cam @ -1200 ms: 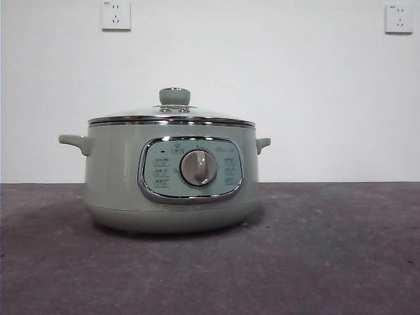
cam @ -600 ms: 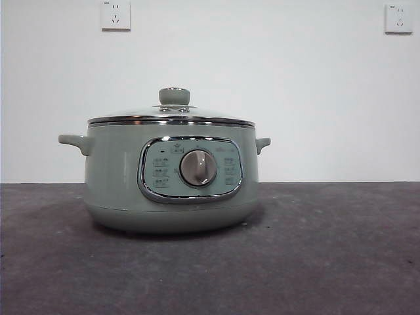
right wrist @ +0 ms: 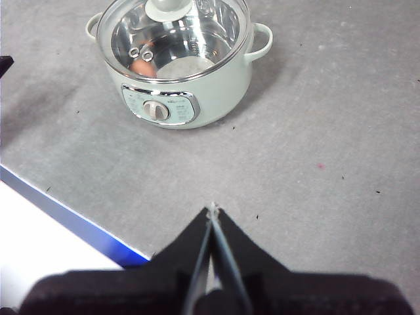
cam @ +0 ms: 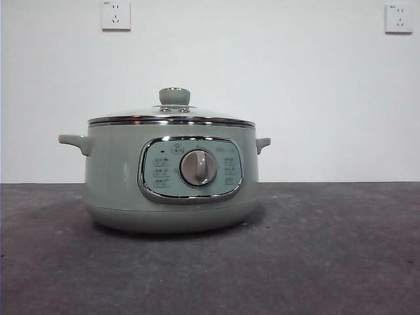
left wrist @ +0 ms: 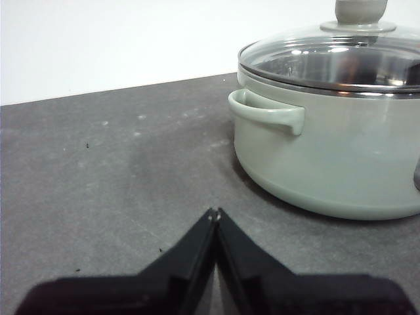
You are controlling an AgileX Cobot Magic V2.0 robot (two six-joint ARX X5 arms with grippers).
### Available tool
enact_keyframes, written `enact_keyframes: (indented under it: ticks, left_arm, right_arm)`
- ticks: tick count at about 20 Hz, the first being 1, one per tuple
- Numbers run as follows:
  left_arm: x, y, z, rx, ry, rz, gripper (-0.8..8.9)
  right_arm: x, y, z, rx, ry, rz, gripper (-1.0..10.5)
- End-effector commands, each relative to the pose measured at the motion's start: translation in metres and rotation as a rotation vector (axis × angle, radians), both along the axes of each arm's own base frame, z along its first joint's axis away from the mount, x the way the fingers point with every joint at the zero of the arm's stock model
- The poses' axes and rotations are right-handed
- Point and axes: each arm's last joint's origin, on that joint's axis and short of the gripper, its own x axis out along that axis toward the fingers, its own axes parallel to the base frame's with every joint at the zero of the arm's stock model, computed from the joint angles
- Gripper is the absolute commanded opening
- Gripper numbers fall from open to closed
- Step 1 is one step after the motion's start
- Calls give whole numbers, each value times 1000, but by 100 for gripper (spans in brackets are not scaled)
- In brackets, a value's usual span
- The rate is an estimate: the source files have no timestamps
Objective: Pick up the egg,open the lid,put the egg in the pot,close the lid
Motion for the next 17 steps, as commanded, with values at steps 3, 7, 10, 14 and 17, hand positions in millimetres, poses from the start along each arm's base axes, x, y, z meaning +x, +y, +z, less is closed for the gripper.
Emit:
enact_keyframes:
  ticks: [3,7,10,14,17]
  left_arm:
    - [1,0,-4,-11,14,2,-4]
    - [1,0,-4,-11,15,2,-4]
    - [1,0,-4,-11,14,2,-4]
    - [1,0,-4,-11,14,2,-4]
    - [1,0,-4,-11,15,2,-4]
  right_arm:
    - [0,0,-2,-3,19,-7,1]
    - [0,0,-2,-3,19,-7,1]
    - [0,0,-2,-3,19,-7,1]
    - [1,-2,3,-33,-101,-16,1]
    - [3,-6,9,64,-330,-61,1]
